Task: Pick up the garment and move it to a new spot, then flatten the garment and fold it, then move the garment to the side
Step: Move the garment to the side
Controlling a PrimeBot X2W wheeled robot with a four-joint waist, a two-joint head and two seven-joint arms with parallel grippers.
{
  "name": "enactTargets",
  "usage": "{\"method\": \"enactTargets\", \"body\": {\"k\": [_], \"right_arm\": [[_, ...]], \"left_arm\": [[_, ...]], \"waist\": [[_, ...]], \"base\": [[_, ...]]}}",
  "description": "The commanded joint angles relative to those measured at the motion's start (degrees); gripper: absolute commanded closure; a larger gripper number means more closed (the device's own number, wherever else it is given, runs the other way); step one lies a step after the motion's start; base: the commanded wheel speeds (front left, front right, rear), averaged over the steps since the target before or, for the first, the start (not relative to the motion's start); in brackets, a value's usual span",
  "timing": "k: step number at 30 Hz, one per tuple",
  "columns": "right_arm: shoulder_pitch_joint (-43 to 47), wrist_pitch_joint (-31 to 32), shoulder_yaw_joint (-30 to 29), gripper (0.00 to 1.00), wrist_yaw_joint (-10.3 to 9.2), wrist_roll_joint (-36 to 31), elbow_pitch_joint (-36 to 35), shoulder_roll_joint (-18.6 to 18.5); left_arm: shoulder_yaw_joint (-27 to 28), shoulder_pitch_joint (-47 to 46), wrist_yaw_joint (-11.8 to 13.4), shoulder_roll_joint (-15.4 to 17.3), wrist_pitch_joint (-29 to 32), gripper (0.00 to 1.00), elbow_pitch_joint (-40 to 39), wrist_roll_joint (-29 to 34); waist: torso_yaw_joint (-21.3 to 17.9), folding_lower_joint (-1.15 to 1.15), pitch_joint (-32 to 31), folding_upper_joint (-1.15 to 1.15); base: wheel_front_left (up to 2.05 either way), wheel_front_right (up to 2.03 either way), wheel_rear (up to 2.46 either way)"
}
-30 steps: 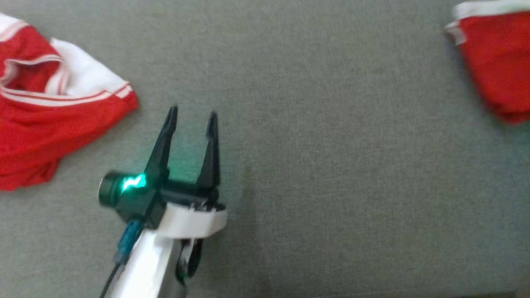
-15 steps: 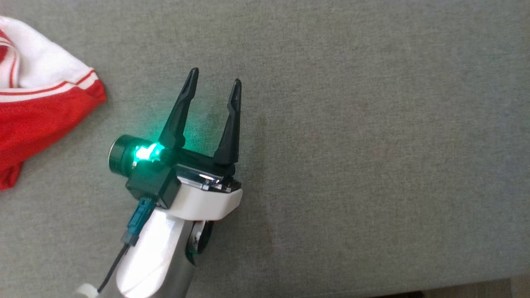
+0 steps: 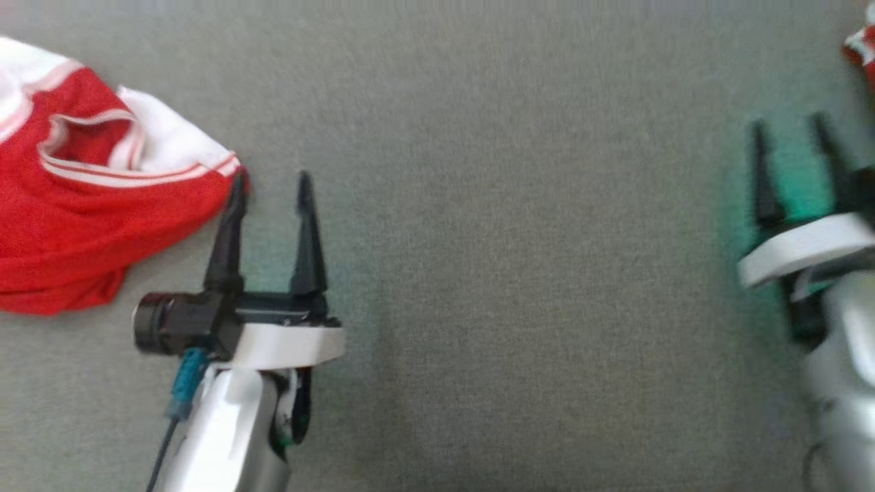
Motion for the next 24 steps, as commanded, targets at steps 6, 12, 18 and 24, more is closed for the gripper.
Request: {"method": "enactTargets", "body": {"k": [6,12,18,24], "right_arm": [[10.08,-0.62,2.41,0.00,0.37,-3.45,-12.20,6.30],[19.96,-0.63,2.89,0.00,0.37,-4.62,-16.85,10.31],[26.05,-0.63,1.22,0.00,0.37,-6.02,-18.22,12.45],[27.72,-0.63,1.37,0.00,0.37,-6.79,-18.03,13.17]], "left_arm": [[6.81,4.48,-0.26,0.09,-0.28,0.00,0.95,0.69],[7.99,9.77,-1.85,0.09,-0.28,0.00,3.50,2.08],[8.41,13.01,-2.06,0.09,-0.28,0.00,5.02,3.92],[8.27,14.05,-2.14,0.09,-0.28,0.00,6.36,4.35]], "waist": [[0.60,0.01,-12.49,0.00],[1.10,0.01,-21.03,0.00],[1.35,0.01,-24.50,0.00],[1.31,0.01,-25.45,0.00]], "base": [[0.00,0.00,0.00],[0.00,0.00,0.00],[0.00,0.00,0.00],[0.00,0.00,0.00]]}}
